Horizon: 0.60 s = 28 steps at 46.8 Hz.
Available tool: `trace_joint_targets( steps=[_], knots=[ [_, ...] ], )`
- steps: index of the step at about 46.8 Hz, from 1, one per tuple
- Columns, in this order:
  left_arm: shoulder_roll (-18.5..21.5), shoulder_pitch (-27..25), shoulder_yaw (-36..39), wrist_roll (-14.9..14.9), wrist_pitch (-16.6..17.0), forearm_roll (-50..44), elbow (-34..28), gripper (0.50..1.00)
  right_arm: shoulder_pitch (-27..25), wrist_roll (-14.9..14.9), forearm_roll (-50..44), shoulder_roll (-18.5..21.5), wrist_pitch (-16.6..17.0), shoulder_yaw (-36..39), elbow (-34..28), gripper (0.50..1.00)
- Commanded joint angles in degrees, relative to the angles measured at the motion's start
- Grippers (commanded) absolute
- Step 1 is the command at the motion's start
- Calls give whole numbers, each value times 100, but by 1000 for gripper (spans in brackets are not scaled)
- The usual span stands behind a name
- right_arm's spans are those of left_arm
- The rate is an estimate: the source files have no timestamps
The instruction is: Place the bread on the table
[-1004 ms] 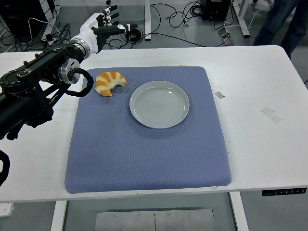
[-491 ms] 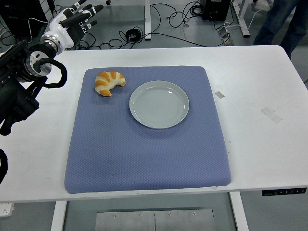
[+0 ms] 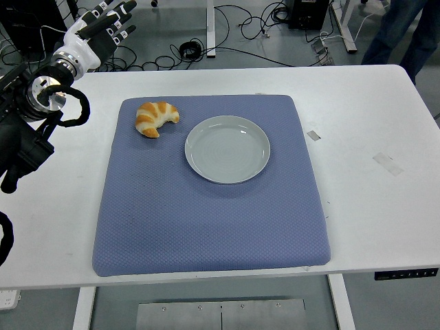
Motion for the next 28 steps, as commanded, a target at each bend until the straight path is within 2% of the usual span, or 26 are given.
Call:
trace_joint_targets(
  steps=[1, 28],
  knots=[
    [-7, 0, 4, 1, -8, 0, -1, 978, -1, 0, 0, 0, 0, 0, 0, 1000],
    [-15, 62, 13, 10, -52, 9, -1, 978, 43, 0, 0, 0, 9, 26, 62, 1000]
  ],
)
